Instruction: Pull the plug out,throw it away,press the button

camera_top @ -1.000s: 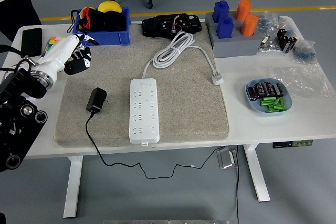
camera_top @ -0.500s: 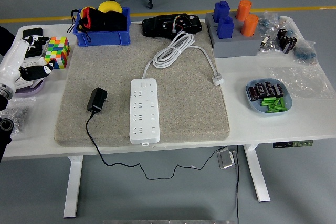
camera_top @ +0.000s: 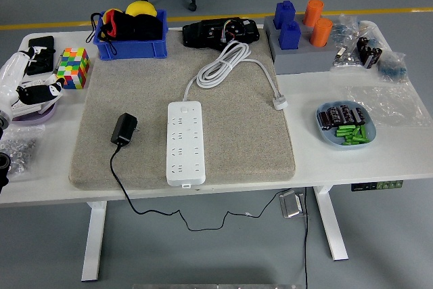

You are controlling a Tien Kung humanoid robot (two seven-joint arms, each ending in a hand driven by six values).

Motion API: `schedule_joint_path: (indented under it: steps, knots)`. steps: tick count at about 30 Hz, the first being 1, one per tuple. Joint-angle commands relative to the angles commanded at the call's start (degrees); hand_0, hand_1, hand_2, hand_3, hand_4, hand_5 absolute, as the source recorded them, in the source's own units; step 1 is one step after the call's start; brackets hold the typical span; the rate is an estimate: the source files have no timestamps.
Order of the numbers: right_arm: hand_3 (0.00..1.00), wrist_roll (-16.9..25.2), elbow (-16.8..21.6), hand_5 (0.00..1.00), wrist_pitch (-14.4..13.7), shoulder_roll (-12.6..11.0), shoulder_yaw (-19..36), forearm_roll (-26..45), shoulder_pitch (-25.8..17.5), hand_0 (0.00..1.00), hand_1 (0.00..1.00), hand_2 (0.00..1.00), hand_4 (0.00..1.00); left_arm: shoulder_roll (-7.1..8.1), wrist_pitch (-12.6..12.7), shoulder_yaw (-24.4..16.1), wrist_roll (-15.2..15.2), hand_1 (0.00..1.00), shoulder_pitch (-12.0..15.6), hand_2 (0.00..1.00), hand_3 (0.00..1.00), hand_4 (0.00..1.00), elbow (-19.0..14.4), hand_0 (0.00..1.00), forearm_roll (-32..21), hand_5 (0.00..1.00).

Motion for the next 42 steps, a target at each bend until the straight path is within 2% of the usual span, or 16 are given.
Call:
schedule_joint_path:
  steps: [13, 42]
  knots:
    - [0.728, 0.04, 0.15, 0.657, 0.0, -0.41, -0.51, 0.23, -0.07, 0.755, 0.704, 0.716, 0.772, 0.16, 0.1, 0.65, -0.04, 0.767, 0.34, 0.765, 0.796, 0.664, -0.66, 0.76, 0.81, 0.002]
    - [0.728, 0.07, 0.2, 0.653, 0.05, 0.52, 0.95, -0.06, -0.32, 0.755, 0.705, 0.717, 0.769, -0.49, -0.38, -0.06, 0.35, 0.757, 1.0, 0.759, 0.791, 0.666, -1.31, 0.752, 1.55, 0.002]
